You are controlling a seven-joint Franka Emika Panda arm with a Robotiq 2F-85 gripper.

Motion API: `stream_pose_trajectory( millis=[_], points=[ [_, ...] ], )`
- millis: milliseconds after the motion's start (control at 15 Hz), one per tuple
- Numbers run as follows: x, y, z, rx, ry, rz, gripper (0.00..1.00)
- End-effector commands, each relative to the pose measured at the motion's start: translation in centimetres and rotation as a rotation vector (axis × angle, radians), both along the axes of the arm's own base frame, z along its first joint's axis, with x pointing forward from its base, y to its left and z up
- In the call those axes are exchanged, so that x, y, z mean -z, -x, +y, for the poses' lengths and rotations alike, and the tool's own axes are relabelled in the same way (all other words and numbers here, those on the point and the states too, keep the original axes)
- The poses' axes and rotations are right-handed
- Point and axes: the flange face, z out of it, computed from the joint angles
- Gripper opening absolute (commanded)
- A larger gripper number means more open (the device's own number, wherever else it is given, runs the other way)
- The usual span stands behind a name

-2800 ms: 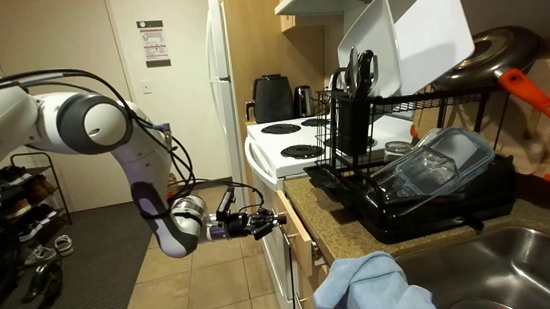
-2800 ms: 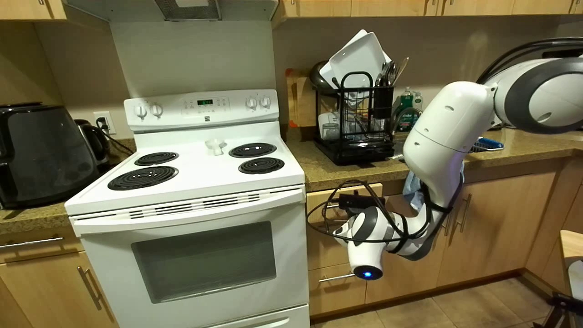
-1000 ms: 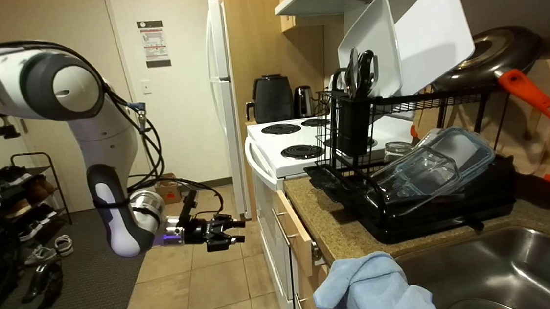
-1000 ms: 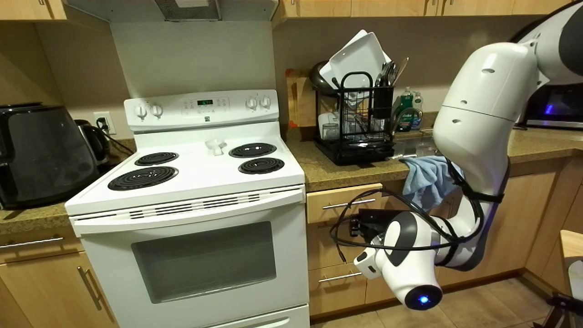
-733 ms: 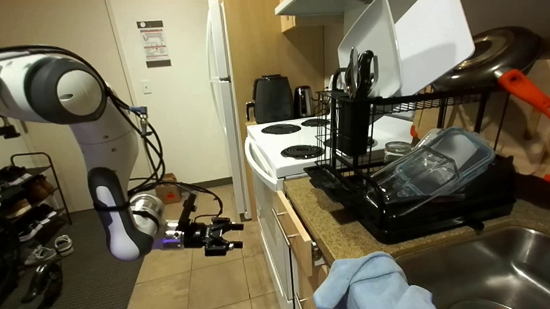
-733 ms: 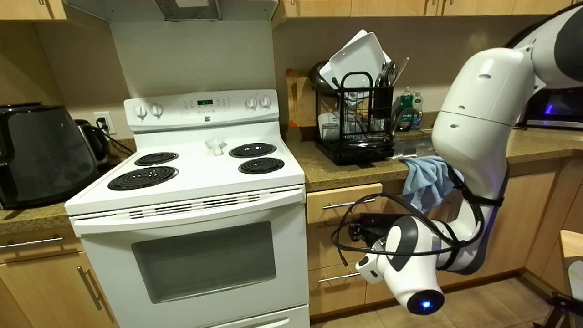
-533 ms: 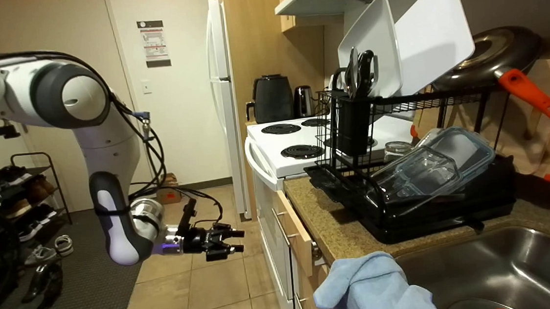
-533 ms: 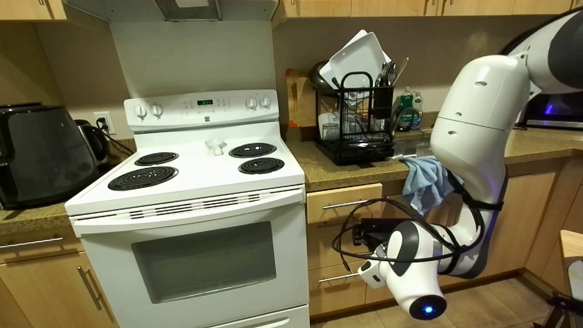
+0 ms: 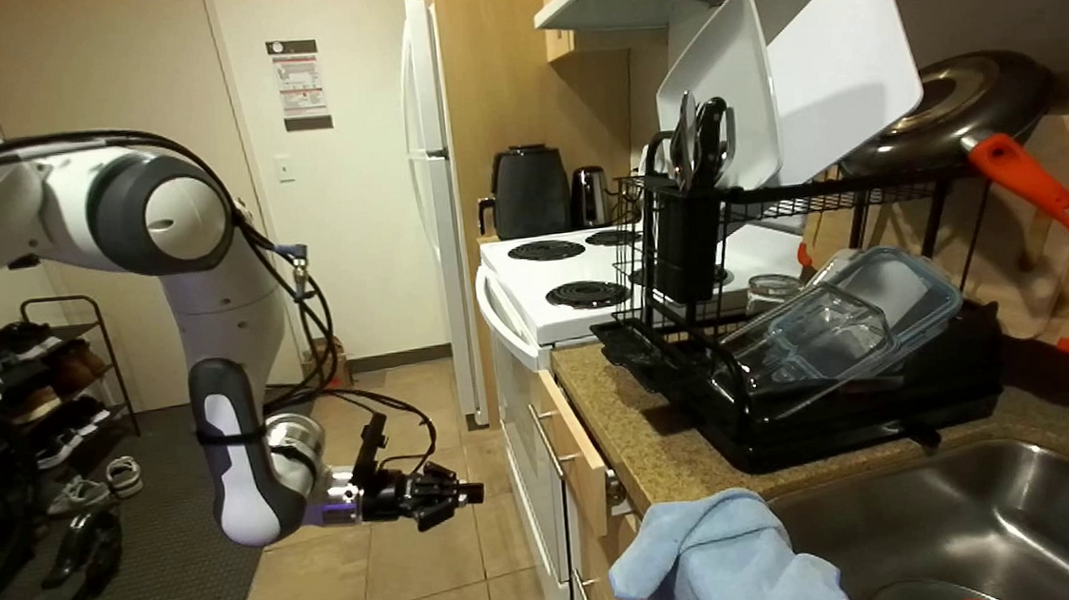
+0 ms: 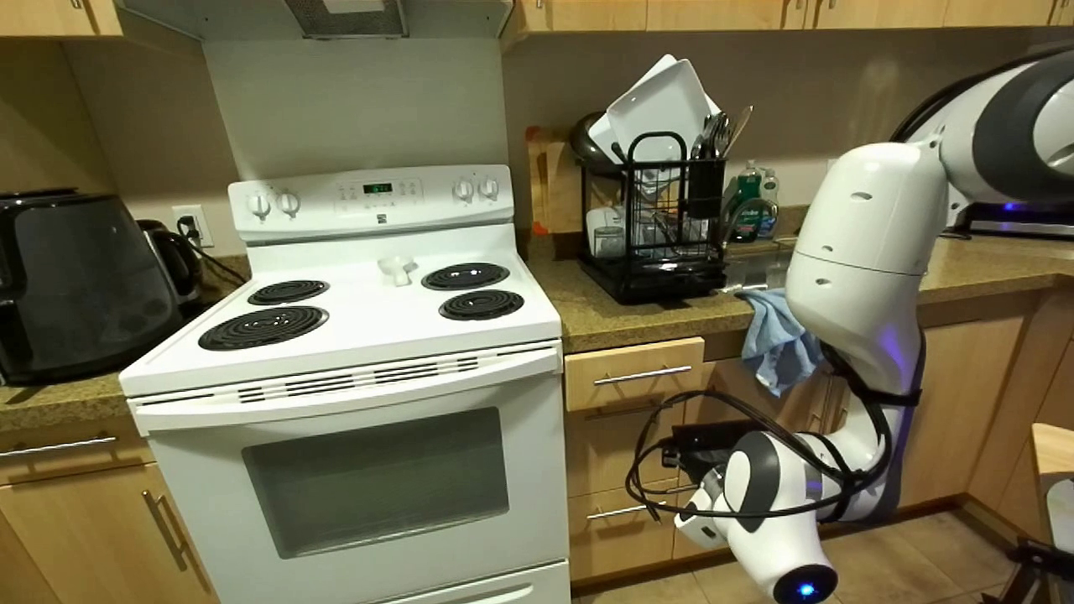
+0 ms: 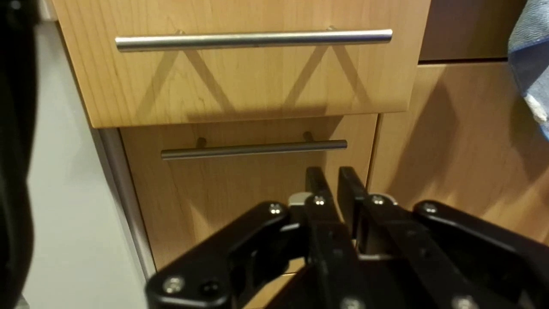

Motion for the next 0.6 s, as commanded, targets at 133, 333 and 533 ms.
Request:
stream_pose_trajectory(
  millis=[133, 333, 533],
  points=[
    [2.3, 0.5, -4.0, -0.022, 0.075, 0.038, 0.00],
    [1.6, 1.1, -6.9, 0.026, 0.133, 0.040, 0.00],
    [0.3, 1.4, -9.2, 0.060, 0.161, 0.037, 0.00]
  ],
)
